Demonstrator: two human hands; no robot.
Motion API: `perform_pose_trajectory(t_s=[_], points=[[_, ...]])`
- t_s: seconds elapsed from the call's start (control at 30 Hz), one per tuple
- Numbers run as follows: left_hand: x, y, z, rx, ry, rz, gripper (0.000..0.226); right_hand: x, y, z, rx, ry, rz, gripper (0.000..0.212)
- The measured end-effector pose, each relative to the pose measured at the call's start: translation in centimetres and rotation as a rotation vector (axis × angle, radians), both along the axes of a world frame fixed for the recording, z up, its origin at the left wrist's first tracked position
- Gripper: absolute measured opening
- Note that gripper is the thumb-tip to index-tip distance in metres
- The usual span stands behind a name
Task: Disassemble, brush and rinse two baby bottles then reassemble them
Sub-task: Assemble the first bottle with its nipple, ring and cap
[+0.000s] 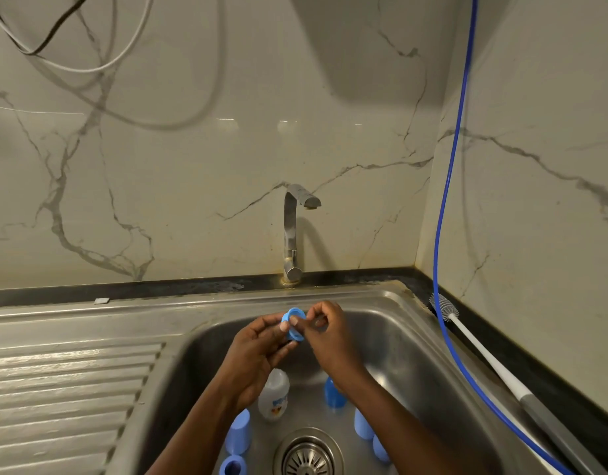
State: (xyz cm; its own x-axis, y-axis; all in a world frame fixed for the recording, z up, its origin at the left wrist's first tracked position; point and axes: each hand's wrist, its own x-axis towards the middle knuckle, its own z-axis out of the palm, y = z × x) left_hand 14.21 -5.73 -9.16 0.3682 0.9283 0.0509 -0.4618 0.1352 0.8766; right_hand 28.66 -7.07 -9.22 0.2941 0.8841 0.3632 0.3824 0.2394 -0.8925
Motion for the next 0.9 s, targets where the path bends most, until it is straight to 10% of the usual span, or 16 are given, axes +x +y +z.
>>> perform_pose_trajectory(t_s=[0.23, 0.4, 0.6, 0.9], points=[[-0.2, 0.2, 0.2, -0.006, 0.024, 0.007, 0.027, 0.2, -0.5, 0.2, -0.093, 0.166, 0.193, 0.02], [-0.4, 0.3, -0.1, 0.113, 0.166, 0.104, 0.022, 0.2, -0.4, -0.5, -0.062, -0.05, 0.269, 0.065], [-0.3, 0.6, -0.7, 0.315, 0.54, 0.226, 0.013, 1.0, -0.9, 0.3, -0.107, 0.0, 0.37, 0.037], [-0.3, 0.0, 0.3, 0.198, 0.394, 0.077, 0.013, 3.3, -1.7, 1.5, -0.369, 0.424, 0.659, 0.045]])
